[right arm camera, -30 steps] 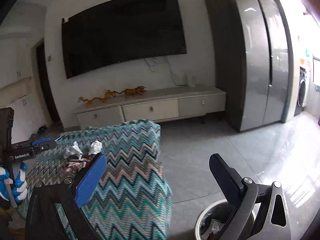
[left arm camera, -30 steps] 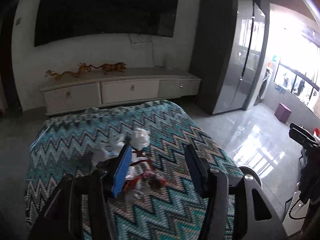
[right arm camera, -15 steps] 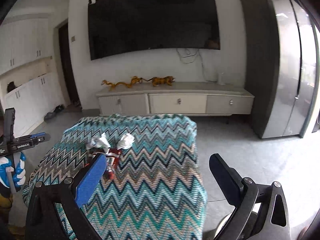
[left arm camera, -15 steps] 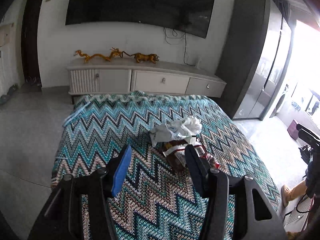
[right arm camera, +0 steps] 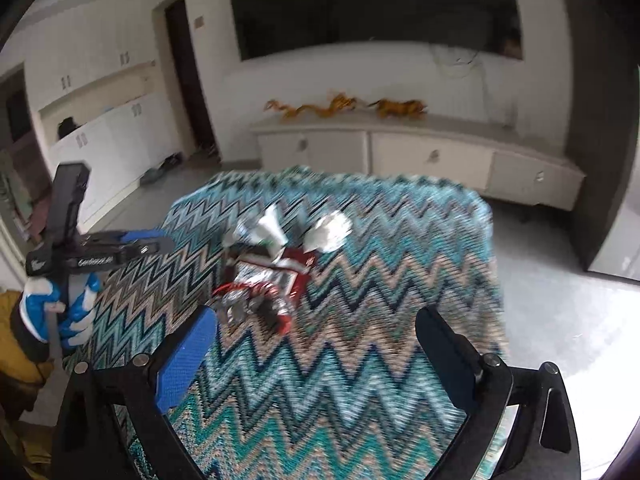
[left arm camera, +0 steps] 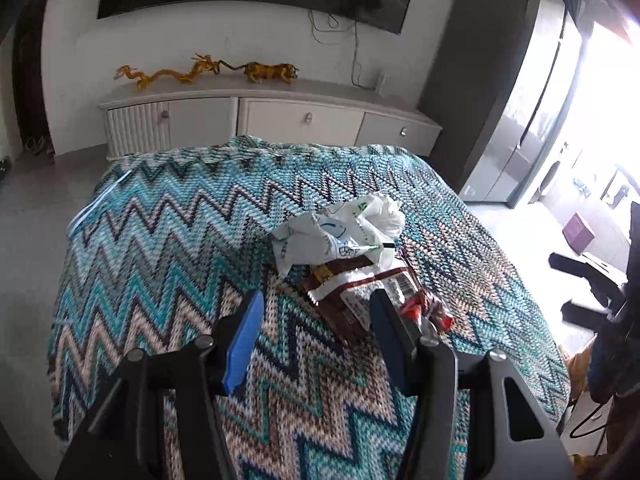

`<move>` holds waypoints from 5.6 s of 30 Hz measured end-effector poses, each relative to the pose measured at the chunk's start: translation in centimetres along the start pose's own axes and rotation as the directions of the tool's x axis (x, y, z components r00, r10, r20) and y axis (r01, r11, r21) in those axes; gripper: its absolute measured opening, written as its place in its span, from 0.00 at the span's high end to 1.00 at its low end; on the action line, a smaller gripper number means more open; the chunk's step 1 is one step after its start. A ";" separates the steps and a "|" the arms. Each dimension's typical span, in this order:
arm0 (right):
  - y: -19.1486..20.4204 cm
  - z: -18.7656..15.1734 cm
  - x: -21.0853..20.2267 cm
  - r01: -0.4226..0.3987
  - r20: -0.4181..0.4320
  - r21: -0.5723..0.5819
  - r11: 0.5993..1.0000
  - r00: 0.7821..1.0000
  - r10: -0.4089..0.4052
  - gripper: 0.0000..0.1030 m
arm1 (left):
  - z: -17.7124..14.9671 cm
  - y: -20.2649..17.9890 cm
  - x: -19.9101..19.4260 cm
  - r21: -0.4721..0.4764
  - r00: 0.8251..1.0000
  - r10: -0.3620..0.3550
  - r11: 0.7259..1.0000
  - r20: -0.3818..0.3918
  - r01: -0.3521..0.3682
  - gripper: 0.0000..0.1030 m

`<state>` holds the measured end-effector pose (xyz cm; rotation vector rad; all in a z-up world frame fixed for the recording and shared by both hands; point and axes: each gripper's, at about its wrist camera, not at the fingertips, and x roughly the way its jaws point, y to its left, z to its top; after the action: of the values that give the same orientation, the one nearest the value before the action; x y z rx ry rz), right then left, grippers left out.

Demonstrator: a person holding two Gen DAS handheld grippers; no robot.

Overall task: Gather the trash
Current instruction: 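Grasp a white plastic bag with the left gripper while the right grasps red clear wrapper, then carry both items over the bin and open both grippers, then move both grippers back over the remaining trash on the blanket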

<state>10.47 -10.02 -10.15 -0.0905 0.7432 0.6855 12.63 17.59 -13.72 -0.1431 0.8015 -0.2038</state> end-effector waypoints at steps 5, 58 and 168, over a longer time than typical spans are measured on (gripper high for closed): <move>0.5 0.2 3.8 -0.078 -0.056 -0.013 0.997 0.995 0.077 0.09 | 1.5 -0.5 3.0 0.076 1.000 0.009 0.997 -0.023 -0.007 0.40; 0.0 -1.3 -1.4 -0.100 0.048 0.018 0.995 0.994 0.099 0.81 | 3.5 -3.8 -4.7 0.050 0.978 0.123 0.990 0.166 -0.133 0.77; -13.3 -8.7 -22.2 0.314 0.269 0.374 0.873 0.864 -0.426 0.00 | 2.2 -28.2 -3.1 0.297 0.971 -0.212 0.939 0.110 0.171 0.32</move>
<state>1.51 -35.16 -4.27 0.1768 0.4678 0.1885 8.59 -8.96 -4.32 0.0381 0.6092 -0.4871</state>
